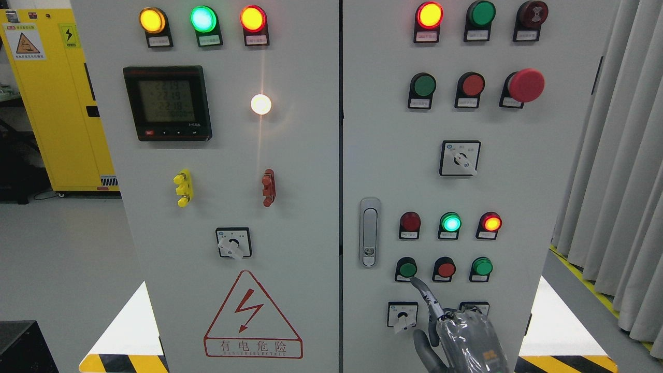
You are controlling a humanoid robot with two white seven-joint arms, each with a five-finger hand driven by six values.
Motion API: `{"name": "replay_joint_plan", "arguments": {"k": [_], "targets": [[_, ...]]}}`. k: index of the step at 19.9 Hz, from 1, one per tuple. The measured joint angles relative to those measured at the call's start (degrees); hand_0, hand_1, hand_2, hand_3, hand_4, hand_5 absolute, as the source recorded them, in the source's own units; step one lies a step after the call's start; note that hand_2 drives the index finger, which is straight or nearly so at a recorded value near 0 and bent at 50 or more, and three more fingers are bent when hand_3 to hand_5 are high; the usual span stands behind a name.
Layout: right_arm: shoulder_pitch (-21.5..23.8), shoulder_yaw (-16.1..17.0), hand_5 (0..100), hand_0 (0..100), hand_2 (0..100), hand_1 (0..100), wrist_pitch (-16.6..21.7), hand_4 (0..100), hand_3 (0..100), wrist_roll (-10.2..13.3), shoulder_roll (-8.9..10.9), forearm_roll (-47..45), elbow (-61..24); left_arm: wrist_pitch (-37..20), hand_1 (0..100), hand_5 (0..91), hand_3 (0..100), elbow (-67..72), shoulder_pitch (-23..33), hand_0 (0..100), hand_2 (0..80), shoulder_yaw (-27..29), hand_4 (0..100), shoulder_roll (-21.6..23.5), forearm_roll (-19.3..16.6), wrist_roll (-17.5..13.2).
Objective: Press green start button
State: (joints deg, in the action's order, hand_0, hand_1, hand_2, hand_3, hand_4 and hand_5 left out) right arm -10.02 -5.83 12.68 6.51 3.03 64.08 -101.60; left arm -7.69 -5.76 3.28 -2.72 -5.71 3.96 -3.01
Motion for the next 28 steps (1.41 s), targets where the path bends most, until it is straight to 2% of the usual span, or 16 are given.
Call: {"name": "replay_joint_plan", "arguments": {"k": [9, 28], "targets": [[-1.2, -0.2, 100, 67, 0, 100, -0.8, 95, 91, -2.1, 0.02, 0.1, 1.0, 0.0, 56, 0.0, 0, 0.0, 0.0, 12, 0.0, 0.0, 0, 0.0, 0.0, 0.0], [-2.6, -0.4, 100, 68, 0, 100, -0.9, 95, 91, -2.4, -0.01, -0.3, 2.3, 0.0, 56, 0.0, 0, 0.0, 0.0, 12, 0.0, 0.0, 0, 0.0, 0.0, 0.0]]}}
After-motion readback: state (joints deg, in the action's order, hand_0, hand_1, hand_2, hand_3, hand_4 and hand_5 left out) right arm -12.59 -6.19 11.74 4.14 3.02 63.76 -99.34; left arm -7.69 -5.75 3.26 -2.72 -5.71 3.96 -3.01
